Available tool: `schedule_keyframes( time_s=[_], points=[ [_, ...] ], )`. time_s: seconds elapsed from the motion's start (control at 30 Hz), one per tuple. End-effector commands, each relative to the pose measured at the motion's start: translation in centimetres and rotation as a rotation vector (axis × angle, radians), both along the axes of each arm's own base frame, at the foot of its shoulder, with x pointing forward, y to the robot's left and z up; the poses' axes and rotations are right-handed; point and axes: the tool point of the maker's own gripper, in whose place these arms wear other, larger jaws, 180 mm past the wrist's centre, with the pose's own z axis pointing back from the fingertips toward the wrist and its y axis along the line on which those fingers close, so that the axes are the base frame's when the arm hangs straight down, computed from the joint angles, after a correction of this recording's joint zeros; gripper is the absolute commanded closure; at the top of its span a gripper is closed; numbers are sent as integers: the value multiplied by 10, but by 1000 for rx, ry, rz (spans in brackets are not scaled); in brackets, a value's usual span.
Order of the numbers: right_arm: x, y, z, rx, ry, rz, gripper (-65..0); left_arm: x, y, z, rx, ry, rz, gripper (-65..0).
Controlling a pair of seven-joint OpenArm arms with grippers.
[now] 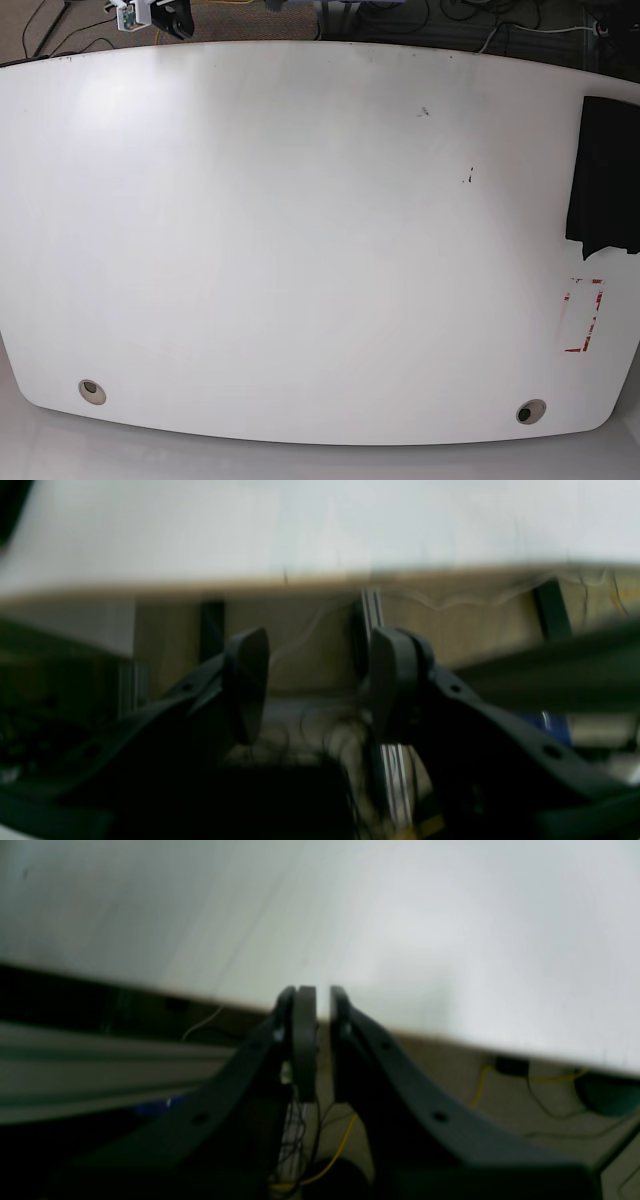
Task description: Layout the t-shirt on the table in an organized manner, then fold the t-shirt properly
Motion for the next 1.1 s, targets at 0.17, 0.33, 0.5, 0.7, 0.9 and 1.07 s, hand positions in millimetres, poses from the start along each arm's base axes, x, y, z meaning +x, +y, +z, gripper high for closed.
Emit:
schedule_keyframes(
  time_s=[0.17,0.33,0.5,0.7,0.9,1.07],
  points=[
    [-60,5,-28,68,170,-34,-43,-60,1,-39,-40,173,11,-300],
    [-87,8,-62,115,276,-46,-43,-73,9,-84,-59,247,8,-300],
    [-107,11,-96,162,349,-77,-43,-89,18,-129,-74,338,37,-300],
    [-113,20,-130,197,392,-87,-43,-87,26,-166,-85,393,66,-300],
    [-117,28,-169,163,457,-38,-43,-72,33,-194,-94,417,89,-300],
    [-113,33,-196,144,488,-73,-43,-61,39,-212,-100,443,107,-300]
  ],
)
